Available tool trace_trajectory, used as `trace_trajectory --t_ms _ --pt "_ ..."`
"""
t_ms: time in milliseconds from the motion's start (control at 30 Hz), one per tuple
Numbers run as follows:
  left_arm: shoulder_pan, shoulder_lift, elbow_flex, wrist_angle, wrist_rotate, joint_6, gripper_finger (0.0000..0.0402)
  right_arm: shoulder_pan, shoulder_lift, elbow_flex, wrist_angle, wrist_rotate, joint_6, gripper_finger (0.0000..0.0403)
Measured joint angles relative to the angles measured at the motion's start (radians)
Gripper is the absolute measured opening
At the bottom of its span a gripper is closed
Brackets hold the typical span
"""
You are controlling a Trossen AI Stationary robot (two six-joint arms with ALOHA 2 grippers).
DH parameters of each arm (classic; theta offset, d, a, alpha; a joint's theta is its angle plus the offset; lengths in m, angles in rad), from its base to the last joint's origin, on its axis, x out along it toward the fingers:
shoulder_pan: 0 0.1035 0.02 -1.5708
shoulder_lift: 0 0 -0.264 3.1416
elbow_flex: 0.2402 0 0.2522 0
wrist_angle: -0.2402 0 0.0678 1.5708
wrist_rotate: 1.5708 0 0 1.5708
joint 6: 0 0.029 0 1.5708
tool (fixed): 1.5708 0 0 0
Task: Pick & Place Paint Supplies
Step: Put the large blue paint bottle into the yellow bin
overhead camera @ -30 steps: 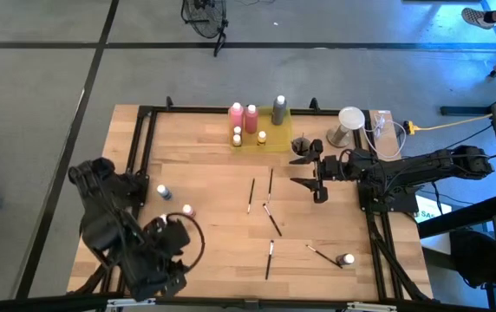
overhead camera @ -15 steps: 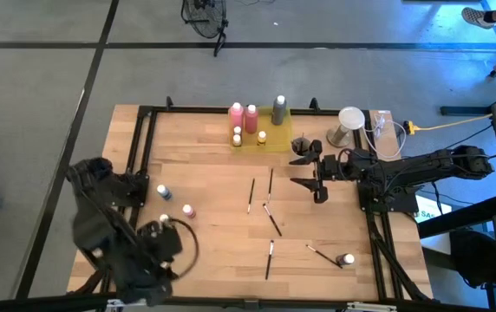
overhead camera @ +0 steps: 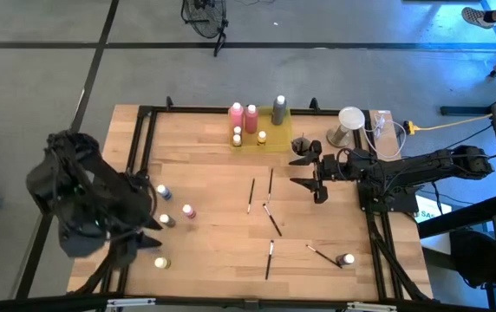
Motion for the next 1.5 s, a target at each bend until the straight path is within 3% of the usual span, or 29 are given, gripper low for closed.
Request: trace_trajectory --t_ms 100,267,467,833,1267,1500 --pt "0.0 -0.136 -0.18 -0.001 0.025 -0.072 0.0188 0.0 0.0 0.0 -0.001 0.0 0.0 0.0245" --pt "-0.001 -0.359 -0.516 -0.008 0.211 -0.326 0.0191 -0.001 0.0 0.0 -0.006 0.005 0.0 0.0245" --pt "-0.004 -0.492 -0.721 -0.007 0.254 -0.545 0.0191 -0.002 0.0 0.0 -0.02 0.066 -0.022 0.0245" --pt "-0.003 -0.393 -0.755 -0.003 0.451 -0.672 0.019 -0.003 0.0 0.0 -0.026 0.089 -0.053 0.0245" --pt "-0.003 -0.194 -0.755 -0.003 0.455 -0.502 0.0189 -0.003 0.0 0.0 -0.025 0.089 -0.02 0.0245" --pt "-0.018 -0.153 -0.755 0.015 0.477 -0.268 0.0189 -0.003 0.0 0.0 -0.025 0.088 0.007 0.0245"
